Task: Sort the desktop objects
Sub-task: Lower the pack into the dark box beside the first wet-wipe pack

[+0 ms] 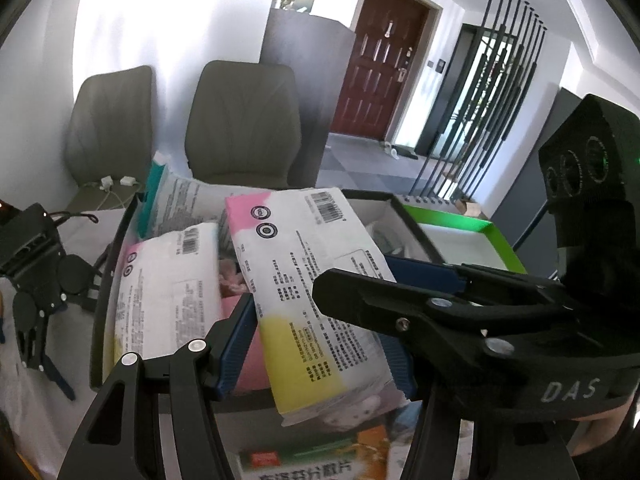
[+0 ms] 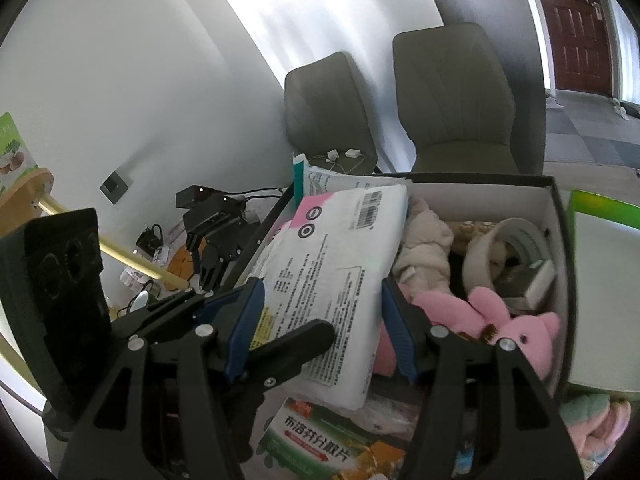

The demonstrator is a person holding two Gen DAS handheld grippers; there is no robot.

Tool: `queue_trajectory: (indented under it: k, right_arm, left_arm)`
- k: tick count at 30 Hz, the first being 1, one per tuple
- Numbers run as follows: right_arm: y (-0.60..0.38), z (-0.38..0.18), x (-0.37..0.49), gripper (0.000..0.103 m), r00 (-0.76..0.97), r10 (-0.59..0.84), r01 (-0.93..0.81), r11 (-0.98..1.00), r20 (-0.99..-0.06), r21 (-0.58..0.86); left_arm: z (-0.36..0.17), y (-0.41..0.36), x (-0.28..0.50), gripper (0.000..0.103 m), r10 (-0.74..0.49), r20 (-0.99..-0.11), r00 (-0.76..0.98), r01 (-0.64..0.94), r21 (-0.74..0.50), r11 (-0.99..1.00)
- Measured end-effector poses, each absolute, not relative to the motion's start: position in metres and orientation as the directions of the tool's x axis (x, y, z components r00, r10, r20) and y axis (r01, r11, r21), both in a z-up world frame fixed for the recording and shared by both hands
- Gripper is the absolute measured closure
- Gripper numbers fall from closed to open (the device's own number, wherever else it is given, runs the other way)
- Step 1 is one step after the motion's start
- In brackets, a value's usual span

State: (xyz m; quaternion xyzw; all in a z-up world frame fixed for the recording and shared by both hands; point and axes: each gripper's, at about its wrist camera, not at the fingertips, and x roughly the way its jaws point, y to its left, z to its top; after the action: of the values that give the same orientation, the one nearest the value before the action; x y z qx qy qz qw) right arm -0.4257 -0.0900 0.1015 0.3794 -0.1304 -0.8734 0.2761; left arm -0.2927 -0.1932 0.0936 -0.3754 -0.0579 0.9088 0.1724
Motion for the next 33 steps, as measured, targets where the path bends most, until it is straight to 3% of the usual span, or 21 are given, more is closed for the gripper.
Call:
queue_trajectory:
  k: [11, 22, 28, 30, 33]
  right_arm:
    - [-0.092, 0.085, -0.441, 0.04, -0.582, -0.587, 0.349, -0.805, -0.563, 0.479]
    - [-0.1, 0.064, -0.457, 0.039, -0.536, -0.574, 0.309, -0.816, -0.62, 0.488]
    - [-0.099, 0.059, -0.462, 0.034, -0.517, -0.585, 0.307, -0.808, -0.624, 0.503]
    - [-0.095, 0.06, -0.463, 0.024, -0.509, -0.601, 0.307, -0.795, -0.616, 0.522]
    - [-0.086, 0.064, -0.458, 0.02, -0.519, -0.617, 0.307, -0.78, -0.591, 0.545]
  left_arm:
    - [0.08, -0.196, -0.32, 0.044, 0.335, -0.68, -0.652, -0.277, -0.199, -0.94]
    - [0.058, -0.198, -0.332, 0.044, 0.292, -0.73, -0.618, -0.255, -0.166, -0.953]
    - [0.055, -0.203, -0.33, 0.043, 0.299, -0.734, -0.61, -0.256, -0.174, -0.951]
    - [0.055, -0.206, -0.33, 0.042, 0.307, -0.737, -0.603, -0.252, -0.19, -0.949]
    - [0.061, -0.209, -0.328, 0.042, 0.318, -0.725, -0.611, -0.234, -0.218, -0.947]
